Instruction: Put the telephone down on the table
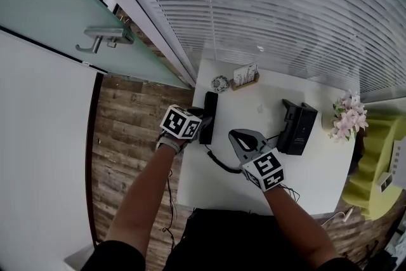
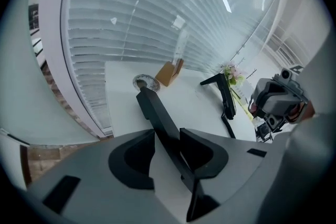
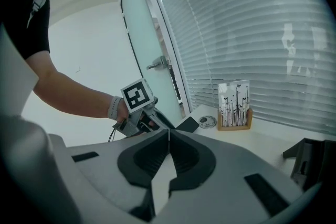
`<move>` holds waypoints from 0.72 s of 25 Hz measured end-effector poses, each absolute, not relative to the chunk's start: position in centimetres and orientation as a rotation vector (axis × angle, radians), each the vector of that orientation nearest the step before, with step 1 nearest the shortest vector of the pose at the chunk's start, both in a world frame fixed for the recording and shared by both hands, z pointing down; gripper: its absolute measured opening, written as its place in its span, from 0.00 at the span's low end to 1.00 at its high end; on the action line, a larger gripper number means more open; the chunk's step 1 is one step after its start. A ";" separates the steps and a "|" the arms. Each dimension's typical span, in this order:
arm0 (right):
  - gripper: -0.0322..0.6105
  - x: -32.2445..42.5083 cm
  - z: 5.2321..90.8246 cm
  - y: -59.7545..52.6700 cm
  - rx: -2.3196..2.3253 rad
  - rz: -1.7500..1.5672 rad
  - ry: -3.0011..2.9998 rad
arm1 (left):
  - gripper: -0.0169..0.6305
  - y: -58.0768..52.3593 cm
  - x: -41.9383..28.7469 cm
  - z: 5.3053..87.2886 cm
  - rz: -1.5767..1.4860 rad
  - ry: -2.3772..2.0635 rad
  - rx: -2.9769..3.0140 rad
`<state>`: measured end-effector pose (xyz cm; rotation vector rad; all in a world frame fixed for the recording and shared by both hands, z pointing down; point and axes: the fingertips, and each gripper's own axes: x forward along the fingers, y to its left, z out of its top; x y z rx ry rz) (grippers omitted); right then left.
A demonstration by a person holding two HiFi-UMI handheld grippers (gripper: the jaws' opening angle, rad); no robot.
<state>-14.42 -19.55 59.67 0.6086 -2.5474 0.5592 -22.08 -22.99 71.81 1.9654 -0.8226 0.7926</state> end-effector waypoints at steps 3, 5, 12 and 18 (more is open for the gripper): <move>0.09 -14.3 59.6 -19.4 0.610 0.569 -2.546 | 0.26 -23.0 -22.3 72.0 0.863 -0.877 2.022; 0.09 -14.3 59.6 -19.3 0.605 0.566 -2.545 | 0.26 -23.1 -22.8 72.1 0.943 -0.934 2.064; 0.09 -14.0 59.6 -19.2 0.607 0.558 -2.543 | 0.26 -23.1 -22.9 72.0 0.938 -1.035 2.142; 0.09 -13.8 59.3 -19.0 0.605 0.534 -2.545 | 0.26 -23.7 -22.7 68.4 0.911 -1.164 2.252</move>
